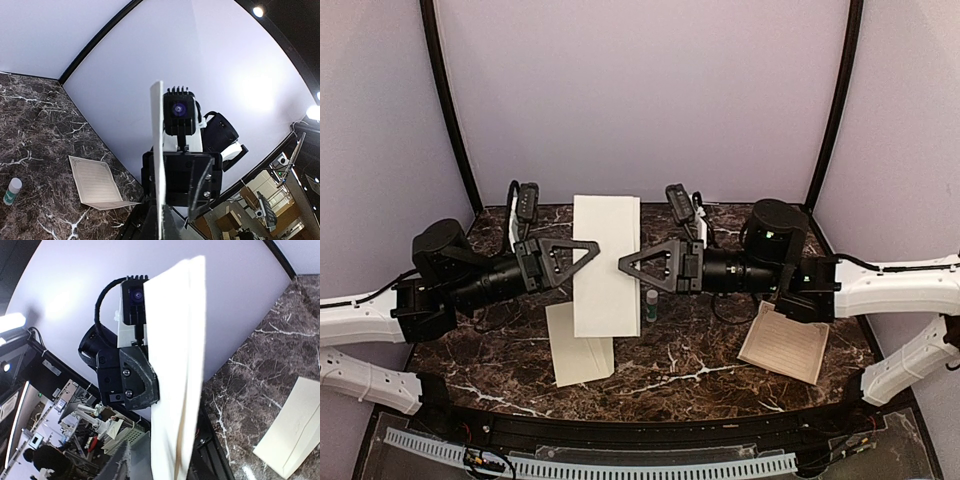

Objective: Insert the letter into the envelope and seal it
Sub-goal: Adjust the letter, then place the letter in the envelope.

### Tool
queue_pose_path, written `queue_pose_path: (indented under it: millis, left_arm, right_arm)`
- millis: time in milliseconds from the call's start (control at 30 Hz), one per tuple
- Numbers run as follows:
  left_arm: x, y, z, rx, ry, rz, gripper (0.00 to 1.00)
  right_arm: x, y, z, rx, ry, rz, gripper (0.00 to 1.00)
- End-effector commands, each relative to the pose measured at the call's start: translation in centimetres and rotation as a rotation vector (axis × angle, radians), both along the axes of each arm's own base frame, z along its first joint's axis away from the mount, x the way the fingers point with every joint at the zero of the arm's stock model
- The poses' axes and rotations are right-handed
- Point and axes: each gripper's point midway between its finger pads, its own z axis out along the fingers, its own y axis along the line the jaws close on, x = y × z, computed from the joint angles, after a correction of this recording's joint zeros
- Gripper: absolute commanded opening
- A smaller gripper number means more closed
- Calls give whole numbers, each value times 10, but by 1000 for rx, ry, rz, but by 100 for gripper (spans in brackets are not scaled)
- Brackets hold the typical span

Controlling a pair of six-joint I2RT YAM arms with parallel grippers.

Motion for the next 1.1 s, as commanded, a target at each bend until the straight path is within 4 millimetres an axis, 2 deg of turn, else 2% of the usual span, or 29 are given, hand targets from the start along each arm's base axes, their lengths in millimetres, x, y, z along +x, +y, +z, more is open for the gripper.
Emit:
queue_pose_path:
  millis: [0,67,100,133,167,200,233,267,333,400,433,467,500,533,733,833,933,967,1067]
  left_arm:
    - [-4,2,14,-59,-11,-11,0]
    - [-4,1,12,-51,-7,-16,1]
    - [-5,1,10,-42,-4,-20,4]
    - [-5,1,6,-25,1,-20,21]
    - [-5,1,5,-18,2,-20,30]
    - [-5,2,-3,13,15,-16,47]
    - [-4,5,-4,23,19,-6,53]
    - [-5,8,-13,65,39,4,64]
    - [1,20,-32,137,77,66,77]
    - [4,32,-53,225,120,106,85]
    - [9,37,-60,248,139,128,87]
    - [9,45,-79,314,184,133,88]
    - [16,52,-87,333,212,157,89]
    - [14,57,-104,372,248,145,90]
    - [35,95,-170,451,406,240,90]
    - [40,107,-194,471,446,275,85]
    - [42,123,-227,508,515,309,78]
    - [39,127,-241,528,544,314,78]
    - [36,134,-263,536,600,321,76]
  right_arm:
    - [1,3,22,68,-29,-16,15]
    - [4,2,19,56,-30,-32,2]
    - [5,2,17,39,-30,-41,0]
    - [8,1,15,20,-33,-57,0]
    - [9,0,10,-8,-37,-67,0]
    - [12,-2,11,-35,-51,-84,0]
    - [15,-4,6,-79,-62,-103,0]
    - [19,-7,3,-120,-74,-130,0]
    - [28,-15,-11,-212,-78,-180,0]
    - [35,-21,-27,-280,-58,-201,0]
    - [37,-22,-35,-303,-45,-203,0]
    - [38,-23,-44,-329,-32,-201,0]
    - [39,-22,-51,-344,-24,-196,0]
    - [40,-20,-56,-354,-18,-193,0]
    - [53,5,-84,-377,0,-187,0]
    - [61,21,-104,-397,19,-171,0]
    - [66,34,-127,-439,40,-159,0]
    - [68,37,-134,-452,45,-160,0]
    - [75,43,-152,-490,63,-170,0]
